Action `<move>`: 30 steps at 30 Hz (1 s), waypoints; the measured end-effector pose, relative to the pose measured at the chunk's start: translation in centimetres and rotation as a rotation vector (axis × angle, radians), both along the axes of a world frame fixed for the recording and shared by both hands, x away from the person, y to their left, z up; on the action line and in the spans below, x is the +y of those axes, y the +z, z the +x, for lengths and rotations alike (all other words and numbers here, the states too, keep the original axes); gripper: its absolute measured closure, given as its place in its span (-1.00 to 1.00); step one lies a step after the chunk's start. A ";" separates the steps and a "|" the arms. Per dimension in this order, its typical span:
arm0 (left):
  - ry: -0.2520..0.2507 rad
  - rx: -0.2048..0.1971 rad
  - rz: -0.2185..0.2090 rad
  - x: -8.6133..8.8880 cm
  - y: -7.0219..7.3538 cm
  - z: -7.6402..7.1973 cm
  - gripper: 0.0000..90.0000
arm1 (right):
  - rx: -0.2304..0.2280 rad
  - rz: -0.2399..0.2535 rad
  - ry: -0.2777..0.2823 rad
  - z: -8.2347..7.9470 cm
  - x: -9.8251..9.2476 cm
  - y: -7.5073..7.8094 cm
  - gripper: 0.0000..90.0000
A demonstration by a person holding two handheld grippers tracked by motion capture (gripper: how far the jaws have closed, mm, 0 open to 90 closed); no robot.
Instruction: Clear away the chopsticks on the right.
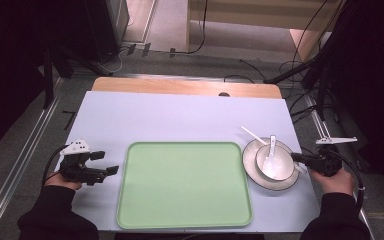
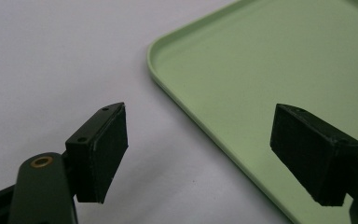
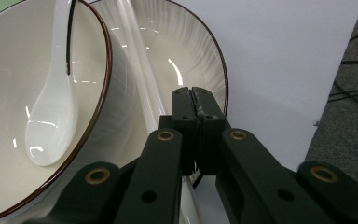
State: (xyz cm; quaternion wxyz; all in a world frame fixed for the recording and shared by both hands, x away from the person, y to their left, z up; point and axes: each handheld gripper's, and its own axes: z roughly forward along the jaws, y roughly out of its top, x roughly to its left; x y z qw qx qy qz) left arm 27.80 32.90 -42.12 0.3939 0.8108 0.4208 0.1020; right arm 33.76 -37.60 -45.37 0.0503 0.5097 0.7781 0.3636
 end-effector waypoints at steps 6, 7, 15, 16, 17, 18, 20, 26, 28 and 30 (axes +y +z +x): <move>-0.001 0.002 0.000 0.0 0.0 0.0 -0.57 | -0.023 -0.004 -0.005 -0.3 -0.1 0.4 0.80; -0.001 0.001 0.001 -0.1 0.0 0.0 -0.57 | -0.023 -0.004 -0.005 -0.3 -0.1 0.4 0.80; 0.000 0.001 0.002 -0.1 0.0 0.0 -0.57 | -0.065 -0.007 -0.035 -0.6 -0.4 1.0 0.35; -0.001 0.001 0.002 -0.1 0.0 0.0 -0.57 | -0.051 0.001 -0.022 -0.7 -0.3 0.9 0.42; -0.001 0.001 0.002 -0.1 0.0 0.0 -0.57 | -0.048 -0.003 -0.012 -0.6 -0.2 0.9 0.45; -0.001 0.003 0.003 -0.1 0.0 0.1 -0.57 | -0.041 -0.008 -0.004 -0.6 -0.1 0.8 0.48; -0.001 0.004 0.004 -0.1 0.0 0.1 -0.57 | -0.035 -0.013 0.005 -0.6 0.2 0.6 0.52; 0.001 0.004 0.005 -0.1 0.0 0.1 -0.57 | -0.016 -0.020 0.019 -0.4 0.4 0.3 0.68; -0.001 0.005 0.004 -0.1 0.0 0.1 -0.57 | -0.011 -0.022 0.019 -0.3 0.3 0.2 0.70; 0.001 0.004 0.005 -0.1 0.0 0.1 -0.57 | -0.009 -0.024 0.019 -0.3 0.2 0.2 0.70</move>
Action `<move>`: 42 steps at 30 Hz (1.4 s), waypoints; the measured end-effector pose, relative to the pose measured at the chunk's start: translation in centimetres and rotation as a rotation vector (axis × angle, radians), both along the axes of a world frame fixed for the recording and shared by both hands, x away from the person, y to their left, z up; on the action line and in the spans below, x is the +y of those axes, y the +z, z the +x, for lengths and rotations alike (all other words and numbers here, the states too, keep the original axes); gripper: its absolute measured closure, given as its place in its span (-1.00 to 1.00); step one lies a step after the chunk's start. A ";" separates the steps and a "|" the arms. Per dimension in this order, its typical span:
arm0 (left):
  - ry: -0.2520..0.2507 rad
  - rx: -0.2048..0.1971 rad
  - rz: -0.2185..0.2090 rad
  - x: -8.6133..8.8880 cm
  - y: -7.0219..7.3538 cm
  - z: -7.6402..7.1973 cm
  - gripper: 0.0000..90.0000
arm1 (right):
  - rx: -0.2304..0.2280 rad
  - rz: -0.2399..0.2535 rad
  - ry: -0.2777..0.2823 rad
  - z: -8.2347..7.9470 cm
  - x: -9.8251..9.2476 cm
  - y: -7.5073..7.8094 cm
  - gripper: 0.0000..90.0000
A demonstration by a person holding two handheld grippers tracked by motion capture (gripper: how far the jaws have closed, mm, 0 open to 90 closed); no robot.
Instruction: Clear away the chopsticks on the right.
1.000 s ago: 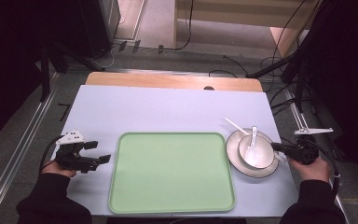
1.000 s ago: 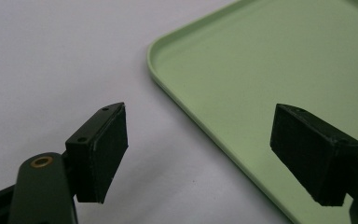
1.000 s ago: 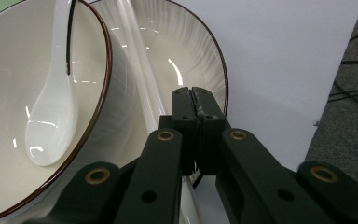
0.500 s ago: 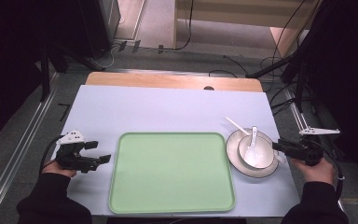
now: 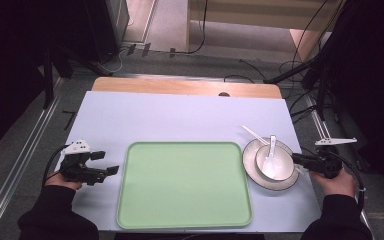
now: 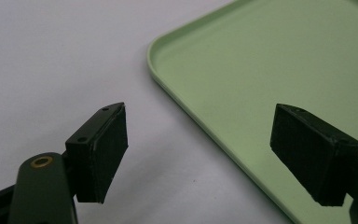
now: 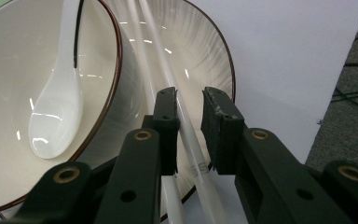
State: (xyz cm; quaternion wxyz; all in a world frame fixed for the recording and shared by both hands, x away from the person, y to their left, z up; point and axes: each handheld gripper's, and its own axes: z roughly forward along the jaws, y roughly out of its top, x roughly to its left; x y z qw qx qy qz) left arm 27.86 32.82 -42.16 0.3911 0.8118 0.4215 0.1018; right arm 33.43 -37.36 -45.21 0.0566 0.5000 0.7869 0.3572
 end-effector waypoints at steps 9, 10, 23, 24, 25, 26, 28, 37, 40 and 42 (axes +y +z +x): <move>0.001 0.002 0.003 0.0 0.0 0.0 -0.57 | 0.015 0.016 0.017 0.4 0.0 -0.6 0.76; 0.002 0.002 0.003 0.0 0.0 0.0 -0.57 | 0.015 0.016 0.017 0.4 0.0 -0.6 0.76; 0.005 -0.002 0.002 0.0 0.0 0.0 -0.57 | 0.061 0.084 0.019 0.6 -0.4 -0.4 0.88; 0.008 -0.003 -0.001 0.0 0.0 0.0 -0.57 | 0.068 0.095 0.016 0.6 -0.5 -0.3 0.89; 0.008 -0.003 -0.001 0.0 0.0 0.0 -0.57 | 0.069 0.099 0.015 0.6 -0.5 -0.2 0.89; 0.008 -0.003 -0.011 0.0 0.0 0.0 -0.58 | 0.075 0.100 0.008 0.6 -0.5 0.0 0.89; 0.008 -0.002 -0.012 0.0 0.1 0.0 -0.58 | 0.082 0.105 0.006 0.6 -0.6 0.1 0.89; -0.003 -0.007 -0.001 0.0 0.0 0.0 -0.58 | 0.098 0.140 -0.060 0.4 -1.2 1.6 0.89; -0.003 -0.008 0.000 0.0 0.0 0.0 -0.58 | 0.097 0.147 -0.070 0.3 -1.3 1.9 0.89; -0.003 -0.009 0.001 0.1 0.0 0.0 -0.58 | 0.100 0.150 -0.081 0.2 -1.4 2.3 0.89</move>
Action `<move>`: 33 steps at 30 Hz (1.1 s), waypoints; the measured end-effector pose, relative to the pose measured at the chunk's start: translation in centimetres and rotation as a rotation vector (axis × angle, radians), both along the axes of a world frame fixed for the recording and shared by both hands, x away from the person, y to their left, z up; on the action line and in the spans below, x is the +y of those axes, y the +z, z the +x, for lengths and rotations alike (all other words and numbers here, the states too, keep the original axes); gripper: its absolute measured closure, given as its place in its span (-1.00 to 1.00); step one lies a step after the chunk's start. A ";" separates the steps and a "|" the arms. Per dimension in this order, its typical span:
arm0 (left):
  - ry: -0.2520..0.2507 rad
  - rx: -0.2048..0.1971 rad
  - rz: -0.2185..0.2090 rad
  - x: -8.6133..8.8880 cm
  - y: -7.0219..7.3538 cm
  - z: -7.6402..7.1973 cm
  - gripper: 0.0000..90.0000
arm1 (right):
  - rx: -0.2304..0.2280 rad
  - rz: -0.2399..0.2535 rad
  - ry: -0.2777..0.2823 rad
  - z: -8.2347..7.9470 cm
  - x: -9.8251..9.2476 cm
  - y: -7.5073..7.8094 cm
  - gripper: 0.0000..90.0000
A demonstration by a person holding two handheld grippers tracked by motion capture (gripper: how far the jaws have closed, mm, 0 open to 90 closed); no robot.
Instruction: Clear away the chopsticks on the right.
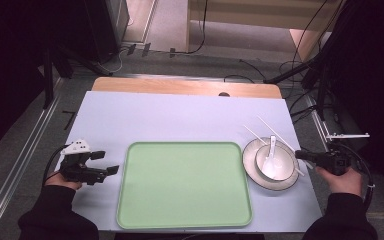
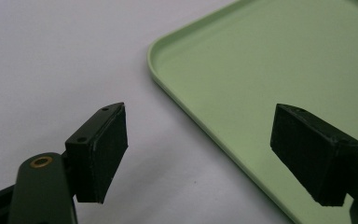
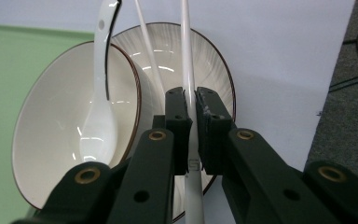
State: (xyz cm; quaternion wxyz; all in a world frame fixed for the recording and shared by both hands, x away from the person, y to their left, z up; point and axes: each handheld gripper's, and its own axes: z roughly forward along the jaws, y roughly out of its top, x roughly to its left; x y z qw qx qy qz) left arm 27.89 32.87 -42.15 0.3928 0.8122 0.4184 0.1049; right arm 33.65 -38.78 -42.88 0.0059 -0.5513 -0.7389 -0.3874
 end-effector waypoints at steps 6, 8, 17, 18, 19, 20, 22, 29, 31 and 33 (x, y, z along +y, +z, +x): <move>-0.005 -0.003 -0.001 0.0 0.0 0.0 -0.58 | 0.000 0.010 -0.030 -0.5 -0.1 1.5 0.89; -0.011 -0.007 -0.004 -0.1 0.0 -0.1 -0.58 | 0.001 0.019 -0.036 -0.7 -0.2 1.8 0.89; -0.008 -0.011 -0.003 0.0 0.0 -0.1 -0.58 | -0.030 0.049 -0.055 -1.9 -0.2 4.3 0.89; -0.007 -0.010 -0.005 0.0 0.0 -0.1 -0.58 | -0.034 0.051 -0.053 -2.0 -0.2 4.5 0.89; -0.005 -0.010 -0.002 0.0 0.0 -0.1 -0.58 | -0.037 0.058 -0.051 -2.1 -0.1 4.7 0.89; -0.004 -0.011 -0.003 0.0 0.0 -0.1 -0.58 | -0.042 0.062 -0.047 -2.1 0.0 5.0 0.89; -0.004 -0.011 -0.002 0.0 0.0 -0.1 -0.58 | -0.046 0.070 -0.042 -2.3 0.3 5.4 0.89; -0.004 -0.012 -0.005 0.1 0.0 -0.1 -0.58 | -0.053 0.104 0.005 -2.3 2.0 6.1 0.89; -0.003 -0.013 -0.007 0.1 0.0 -0.1 -0.58 | -0.050 0.109 0.012 -2.3 2.3 6.2 0.89; -0.004 -0.013 -0.005 0.1 0.0 -0.1 -0.58 | -0.049 0.113 0.025 -2.3 3.0 6.2 0.89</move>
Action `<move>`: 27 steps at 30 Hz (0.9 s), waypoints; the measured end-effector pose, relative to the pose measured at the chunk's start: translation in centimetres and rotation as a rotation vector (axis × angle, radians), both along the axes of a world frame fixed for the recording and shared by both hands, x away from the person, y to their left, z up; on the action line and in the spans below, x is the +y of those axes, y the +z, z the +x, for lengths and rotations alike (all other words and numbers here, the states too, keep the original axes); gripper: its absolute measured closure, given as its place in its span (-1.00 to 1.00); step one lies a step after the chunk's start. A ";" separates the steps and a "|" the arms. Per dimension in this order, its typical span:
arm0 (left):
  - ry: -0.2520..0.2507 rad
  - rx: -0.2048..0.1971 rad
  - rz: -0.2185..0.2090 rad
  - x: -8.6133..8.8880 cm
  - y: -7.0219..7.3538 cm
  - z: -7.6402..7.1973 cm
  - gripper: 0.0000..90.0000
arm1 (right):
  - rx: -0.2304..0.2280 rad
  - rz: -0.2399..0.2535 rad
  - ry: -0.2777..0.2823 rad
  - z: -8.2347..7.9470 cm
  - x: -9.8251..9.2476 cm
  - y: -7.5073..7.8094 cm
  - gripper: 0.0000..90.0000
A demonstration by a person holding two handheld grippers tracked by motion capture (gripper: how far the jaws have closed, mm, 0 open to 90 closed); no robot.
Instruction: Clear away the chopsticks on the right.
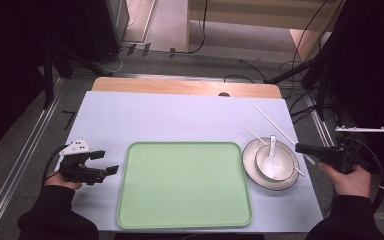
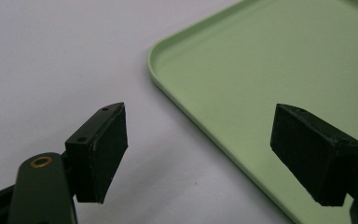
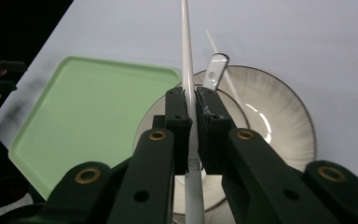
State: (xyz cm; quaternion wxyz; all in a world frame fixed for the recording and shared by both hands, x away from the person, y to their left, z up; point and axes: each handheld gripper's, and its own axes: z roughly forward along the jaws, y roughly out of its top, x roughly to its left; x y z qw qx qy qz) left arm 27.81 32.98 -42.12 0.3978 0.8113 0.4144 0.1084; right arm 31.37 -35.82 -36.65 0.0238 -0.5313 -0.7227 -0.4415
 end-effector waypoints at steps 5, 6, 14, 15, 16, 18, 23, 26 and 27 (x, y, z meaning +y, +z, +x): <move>-0.003 0.000 -0.002 0.1 0.0 0.0 -0.58 | 0.011 -0.010 0.037 0.1 1.8 -0.2 0.89; 0.000 -0.001 -0.002 0.1 0.1 -0.1 -0.58 | 0.010 -0.009 0.049 0.1 2.4 -0.2 0.89; 0.001 -0.003 -0.003 0.1 0.1 -0.1 -0.58 | 0.009 -0.006 0.084 -0.4 4.7 -0.6 0.89; 0.001 -0.003 -0.003 0.1 0.1 -0.1 -0.58 | 0.013 -0.009 0.085 -0.5 5.0 -0.7 0.89; 0.003 -0.005 -0.002 0.1 0.1 -0.1 -0.58 | 0.013 -0.009 0.085 -0.5 5.0 -0.7 0.89; 0.006 -0.007 -0.003 0.1 0.1 -0.1 -0.58 | 0.012 -0.006 0.087 -0.7 5.5 -0.8 0.89; 0.007 -0.008 -0.004 0.2 0.1 -0.2 -0.58 | 0.014 -0.014 0.105 -1.7 7.1 -1.1 0.89; 0.009 -0.008 -0.005 0.3 0.1 -0.2 -0.58 | 0.019 -0.018 0.111 -2.1 7.8 -1.4 0.89; 0.009 -0.008 -0.005 0.3 0.1 -0.2 -0.58 | 0.019 -0.018 0.111 -2.1 7.8 -1.4 0.89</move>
